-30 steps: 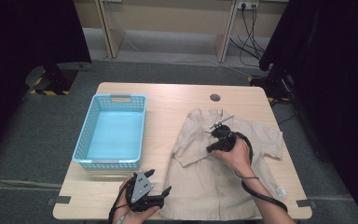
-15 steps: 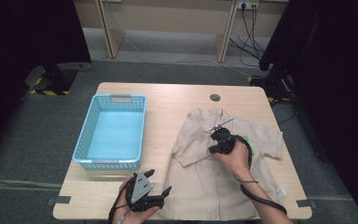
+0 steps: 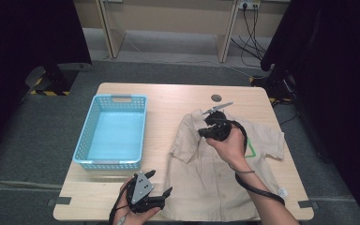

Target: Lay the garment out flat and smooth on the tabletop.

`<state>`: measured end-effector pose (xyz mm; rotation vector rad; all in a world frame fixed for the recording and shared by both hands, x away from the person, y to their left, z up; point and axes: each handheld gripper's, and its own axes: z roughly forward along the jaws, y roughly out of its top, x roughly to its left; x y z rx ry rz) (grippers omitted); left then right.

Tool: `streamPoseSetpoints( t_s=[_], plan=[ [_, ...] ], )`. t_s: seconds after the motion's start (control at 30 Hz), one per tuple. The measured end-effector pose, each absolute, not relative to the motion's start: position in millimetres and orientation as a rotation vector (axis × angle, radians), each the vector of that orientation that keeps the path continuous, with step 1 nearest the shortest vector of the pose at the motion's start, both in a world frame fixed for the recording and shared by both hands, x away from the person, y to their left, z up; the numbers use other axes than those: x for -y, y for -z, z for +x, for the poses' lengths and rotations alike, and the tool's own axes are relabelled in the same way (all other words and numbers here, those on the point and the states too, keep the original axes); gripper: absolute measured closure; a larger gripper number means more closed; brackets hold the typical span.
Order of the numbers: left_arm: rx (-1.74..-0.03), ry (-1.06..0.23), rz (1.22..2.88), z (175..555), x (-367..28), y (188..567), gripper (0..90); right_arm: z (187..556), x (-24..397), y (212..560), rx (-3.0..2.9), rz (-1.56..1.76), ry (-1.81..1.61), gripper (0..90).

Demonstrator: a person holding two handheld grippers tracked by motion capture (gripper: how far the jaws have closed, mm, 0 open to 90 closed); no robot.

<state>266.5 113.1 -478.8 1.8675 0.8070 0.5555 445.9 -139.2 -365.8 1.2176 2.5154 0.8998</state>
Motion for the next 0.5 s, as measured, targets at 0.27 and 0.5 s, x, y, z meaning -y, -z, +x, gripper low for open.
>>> streamPoseSetpoints(
  t_s=[0.27, 0.5],
  plan=[
    [-0.682, -0.646, 1.931, 273.5, -119.5, 475.2, 19.4, 458.4, 94.0, 346.6, -2.535, 1.149, -1.025, 89.7],
    [-0.801, -0.557, 1.862, 265.8, -113.4, 478.8, 19.2, 465.0, 62.8, 348.6, -2.552, 1.126, -1.087, 89.7]
  ],
)
